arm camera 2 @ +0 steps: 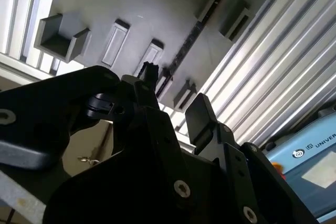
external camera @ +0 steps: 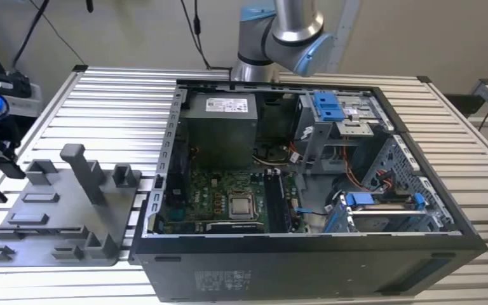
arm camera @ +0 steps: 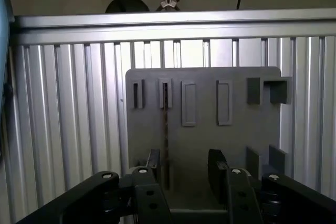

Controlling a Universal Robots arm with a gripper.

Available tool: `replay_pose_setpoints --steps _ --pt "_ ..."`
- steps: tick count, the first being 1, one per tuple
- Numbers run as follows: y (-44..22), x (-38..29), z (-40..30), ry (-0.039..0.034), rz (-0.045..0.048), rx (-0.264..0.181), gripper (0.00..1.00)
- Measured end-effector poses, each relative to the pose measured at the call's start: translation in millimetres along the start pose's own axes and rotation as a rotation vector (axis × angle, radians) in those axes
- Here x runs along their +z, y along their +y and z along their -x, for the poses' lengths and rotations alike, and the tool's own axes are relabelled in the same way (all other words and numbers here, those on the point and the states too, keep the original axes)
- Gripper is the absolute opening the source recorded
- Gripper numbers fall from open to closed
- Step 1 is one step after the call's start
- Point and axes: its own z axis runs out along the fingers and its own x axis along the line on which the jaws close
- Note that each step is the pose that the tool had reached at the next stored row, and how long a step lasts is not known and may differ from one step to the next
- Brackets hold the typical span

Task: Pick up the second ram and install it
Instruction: 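Pick up the second ram and move it above second insertion slot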

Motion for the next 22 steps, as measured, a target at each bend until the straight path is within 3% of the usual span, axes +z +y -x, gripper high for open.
replay_pose_setpoints --steps 8,11,15,22 --pt "-1.1 10.1 -10.7 -0.0001 -0.0001 0.0 0.5" --pt "-1.2 14.0 -11.1 -0.0003 -0.0041 0.0 0.5" --pt "-1.4 18.0 -11.4 -0.0019 -0.0206 -0.002 0.5" --pt "-1.4 24.0 -11.7 -0.0019 -0.0219 -0.016 0.5"
